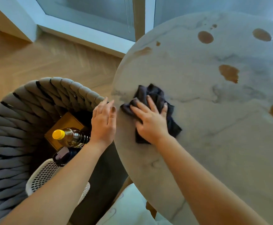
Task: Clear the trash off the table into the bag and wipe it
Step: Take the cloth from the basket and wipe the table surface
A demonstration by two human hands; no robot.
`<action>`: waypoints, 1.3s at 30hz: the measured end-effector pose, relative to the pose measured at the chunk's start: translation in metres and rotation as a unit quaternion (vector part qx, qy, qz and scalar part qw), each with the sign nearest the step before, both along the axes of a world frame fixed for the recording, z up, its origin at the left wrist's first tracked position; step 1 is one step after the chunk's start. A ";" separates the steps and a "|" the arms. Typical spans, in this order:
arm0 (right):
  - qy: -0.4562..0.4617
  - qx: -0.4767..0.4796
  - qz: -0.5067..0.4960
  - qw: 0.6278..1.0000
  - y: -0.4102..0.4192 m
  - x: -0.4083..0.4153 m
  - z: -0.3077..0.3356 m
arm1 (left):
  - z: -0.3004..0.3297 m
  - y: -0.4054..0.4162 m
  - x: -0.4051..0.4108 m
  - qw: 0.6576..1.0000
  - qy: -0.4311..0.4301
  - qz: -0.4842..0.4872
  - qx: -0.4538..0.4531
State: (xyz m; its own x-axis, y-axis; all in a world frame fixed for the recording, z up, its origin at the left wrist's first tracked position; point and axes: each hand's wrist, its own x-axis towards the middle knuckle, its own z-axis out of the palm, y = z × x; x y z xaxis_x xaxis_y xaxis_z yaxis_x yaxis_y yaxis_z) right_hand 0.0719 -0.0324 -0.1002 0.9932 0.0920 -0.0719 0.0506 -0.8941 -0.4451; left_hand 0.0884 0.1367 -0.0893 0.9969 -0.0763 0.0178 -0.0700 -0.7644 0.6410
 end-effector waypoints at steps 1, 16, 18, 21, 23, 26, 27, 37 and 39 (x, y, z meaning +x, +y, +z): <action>-0.003 0.005 0.064 0.998 0.015 -0.018 0.000 | 0.000 -0.004 0.003 1.000 -0.003 -0.010 0.006; -0.012 -0.019 -0.048 0.999 -0.032 0.064 -0.003 | -0.023 -0.026 0.024 0.995 -0.097 -0.019 -0.001; -0.051 -0.037 0.066 0.996 -0.032 0.039 -0.005 | -0.026 -0.028 0.020 0.993 -0.112 -0.025 0.001; -0.075 -0.057 0.063 0.994 -0.076 0.020 -0.008 | -0.027 -0.029 0.022 0.994 -0.105 -0.029 -0.003; -0.047 -0.056 -0.015 0.997 -0.106 0.048 -0.007 | -0.028 -0.030 0.022 0.995 -0.093 -0.024 0.004; -0.006 -0.069 -0.121 0.990 -0.114 0.125 -0.007 | -0.031 -0.030 0.020 0.996 -0.085 -0.019 0.021; -0.009 -0.069 -0.141 0.988 -0.107 0.153 -0.008 | -0.032 -0.031 0.020 0.996 -0.086 -0.019 0.024; -0.061 -0.068 0.041 0.995 -0.099 0.130 -0.008 | -0.034 -0.031 0.021 0.992 -0.116 -0.044 0.037; -0.023 -0.074 -0.050 0.996 -0.132 0.156 -0.007 | -0.036 -0.031 0.021 0.991 -0.118 -0.042 0.039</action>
State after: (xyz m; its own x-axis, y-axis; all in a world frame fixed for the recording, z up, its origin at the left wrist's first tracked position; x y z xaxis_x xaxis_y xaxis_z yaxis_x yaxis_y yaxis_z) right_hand 0.2276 -0.1641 -0.1071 0.9994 -0.0157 -0.0318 -0.0247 -0.9513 -0.3073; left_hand 0.1091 0.1057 -0.1251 0.9556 -0.1698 0.2409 -0.2770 -0.7960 0.5382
